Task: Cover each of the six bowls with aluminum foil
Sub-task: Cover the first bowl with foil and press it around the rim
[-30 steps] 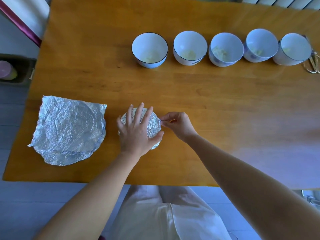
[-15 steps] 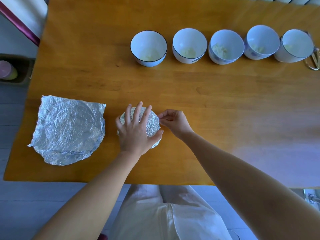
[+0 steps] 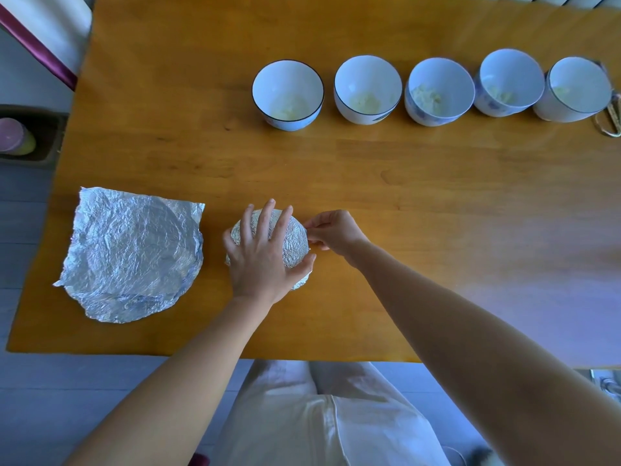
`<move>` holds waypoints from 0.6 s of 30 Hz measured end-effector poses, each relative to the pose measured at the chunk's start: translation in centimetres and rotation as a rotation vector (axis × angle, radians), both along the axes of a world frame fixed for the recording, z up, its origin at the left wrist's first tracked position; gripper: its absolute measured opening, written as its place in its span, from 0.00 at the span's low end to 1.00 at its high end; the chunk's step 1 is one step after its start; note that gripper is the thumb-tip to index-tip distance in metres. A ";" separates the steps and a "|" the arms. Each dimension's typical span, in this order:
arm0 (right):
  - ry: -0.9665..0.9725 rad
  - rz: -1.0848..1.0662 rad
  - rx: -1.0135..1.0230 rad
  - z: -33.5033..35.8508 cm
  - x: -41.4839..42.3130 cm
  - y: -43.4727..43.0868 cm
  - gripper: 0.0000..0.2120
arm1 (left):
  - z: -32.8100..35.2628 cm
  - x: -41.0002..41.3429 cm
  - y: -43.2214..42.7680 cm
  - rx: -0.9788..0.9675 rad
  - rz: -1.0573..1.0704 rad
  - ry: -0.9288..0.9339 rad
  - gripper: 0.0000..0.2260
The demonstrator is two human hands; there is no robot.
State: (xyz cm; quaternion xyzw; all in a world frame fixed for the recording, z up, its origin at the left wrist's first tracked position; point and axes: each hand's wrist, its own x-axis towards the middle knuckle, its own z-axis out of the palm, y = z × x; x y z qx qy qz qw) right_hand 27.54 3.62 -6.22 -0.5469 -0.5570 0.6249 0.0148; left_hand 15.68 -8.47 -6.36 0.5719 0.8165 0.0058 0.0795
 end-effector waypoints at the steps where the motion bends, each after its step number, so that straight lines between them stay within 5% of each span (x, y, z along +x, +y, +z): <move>1: -0.004 -0.011 0.016 0.0 0.0 -0.2 0.05 | 0.0 0.0 0.0 0.000 0.001 -0.002 0.39; 14: 0.159 -0.152 0.014 0.7 0.9 -1.7 0.12 | 0.3 0.1 0.1 -0.022 0.016 -0.005 0.39; 18: 0.200 -0.396 -0.228 0.9 0.3 -2.4 0.09 | 0.3 0.2 0.2 -0.042 0.035 -0.002 0.40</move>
